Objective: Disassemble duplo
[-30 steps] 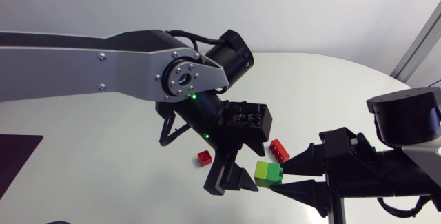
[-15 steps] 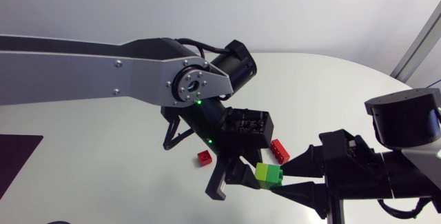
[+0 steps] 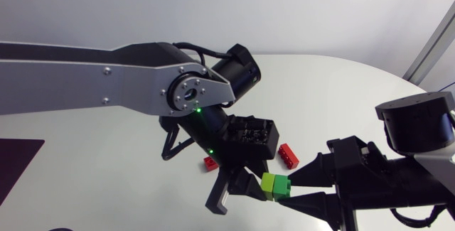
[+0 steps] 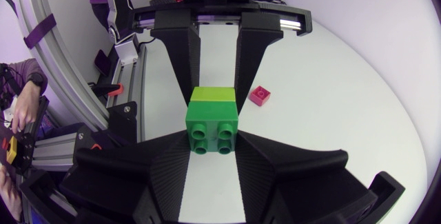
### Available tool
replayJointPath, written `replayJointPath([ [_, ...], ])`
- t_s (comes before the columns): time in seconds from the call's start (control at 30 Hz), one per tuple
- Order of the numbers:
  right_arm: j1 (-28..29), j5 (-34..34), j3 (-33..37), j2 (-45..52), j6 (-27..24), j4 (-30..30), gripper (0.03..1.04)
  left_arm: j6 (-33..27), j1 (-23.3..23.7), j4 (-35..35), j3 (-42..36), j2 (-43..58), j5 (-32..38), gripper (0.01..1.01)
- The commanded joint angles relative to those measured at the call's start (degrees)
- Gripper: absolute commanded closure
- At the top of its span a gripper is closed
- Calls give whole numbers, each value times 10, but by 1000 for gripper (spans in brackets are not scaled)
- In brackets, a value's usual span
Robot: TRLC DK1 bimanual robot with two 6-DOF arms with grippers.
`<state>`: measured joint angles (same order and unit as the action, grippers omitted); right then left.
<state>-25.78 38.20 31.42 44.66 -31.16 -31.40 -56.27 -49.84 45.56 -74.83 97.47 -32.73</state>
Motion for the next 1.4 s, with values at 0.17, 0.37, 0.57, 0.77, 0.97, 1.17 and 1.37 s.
replayJointPath([
  [0.17, 21, 26, 24, -13, -22, -45, 862, -38, 24, 0, 46, -43, 5, 685],
  [0.37, 42, -23, 16, -8, -19, -15, 862, -11, 48, -14, 56, -33, 28, 639],
  [0.57, 6, -124, -5, 36, -13, 55, 854, 63, 40, -98, 92, -6, 120, 515],
  [0.77, -43, -204, -21, 113, -7, 132, 852, 121, 30, -144, 91, 36, 192, 505],
  [0.97, -62, -256, -32, 183, -18, 180, 851, 143, 33, -163, 90, 73, 235, 474],
  [1.17, -80, -282, -45, 241, -29, 212, 851, 151, 35, -164, 91, 74, 245, 474],
  [1.37, -108, -313, -40, 296, -35, 237, 848, 170, 33, -197, 117, 40, 280, 339],
])
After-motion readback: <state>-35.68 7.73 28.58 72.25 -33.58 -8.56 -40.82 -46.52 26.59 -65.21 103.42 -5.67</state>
